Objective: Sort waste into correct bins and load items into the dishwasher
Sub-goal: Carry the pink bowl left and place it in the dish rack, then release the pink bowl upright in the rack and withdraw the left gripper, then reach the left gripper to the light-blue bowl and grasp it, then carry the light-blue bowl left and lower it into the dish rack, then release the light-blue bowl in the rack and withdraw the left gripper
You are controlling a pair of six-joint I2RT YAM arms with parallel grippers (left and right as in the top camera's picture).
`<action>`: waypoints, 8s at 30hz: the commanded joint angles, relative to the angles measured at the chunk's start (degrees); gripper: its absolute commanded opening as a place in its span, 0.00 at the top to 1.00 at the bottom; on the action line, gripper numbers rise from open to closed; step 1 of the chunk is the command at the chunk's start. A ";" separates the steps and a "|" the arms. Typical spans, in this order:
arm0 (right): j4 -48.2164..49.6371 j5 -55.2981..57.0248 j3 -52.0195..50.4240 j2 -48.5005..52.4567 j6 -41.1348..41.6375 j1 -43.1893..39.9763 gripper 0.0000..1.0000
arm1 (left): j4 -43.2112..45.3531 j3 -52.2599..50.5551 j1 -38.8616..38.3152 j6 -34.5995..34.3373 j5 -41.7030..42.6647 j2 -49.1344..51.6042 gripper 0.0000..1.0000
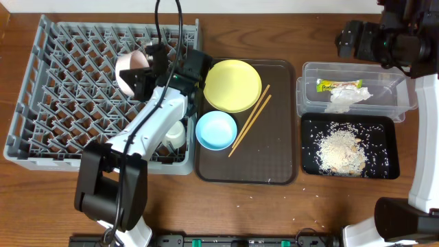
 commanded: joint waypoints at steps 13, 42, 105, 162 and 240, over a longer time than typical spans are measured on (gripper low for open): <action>-0.04 -0.22 -0.15 0.13 0.63 0.46 0.01 | 4.55 -2.43 -5.79 -4.22 -2.23 2.38 0.93; -0.04 -0.22 -0.15 0.13 0.63 0.46 0.01 | 3.30 -2.43 -8.46 -4.46 12.13 7.08 0.86; -0.04 -0.22 -0.15 0.13 0.63 0.46 0.01 | -9.44 1.36 -15.50 5.44 77.15 4.37 0.90; -0.07 -0.22 -0.15 0.15 0.63 0.46 0.01 | -14.78 4.57 -10.01 21.57 86.60 13.29 0.44; -0.07 -0.22 -0.15 0.13 0.63 0.46 0.01 | 31.41 10.56 0.13 32.11 9.68 16.20 0.92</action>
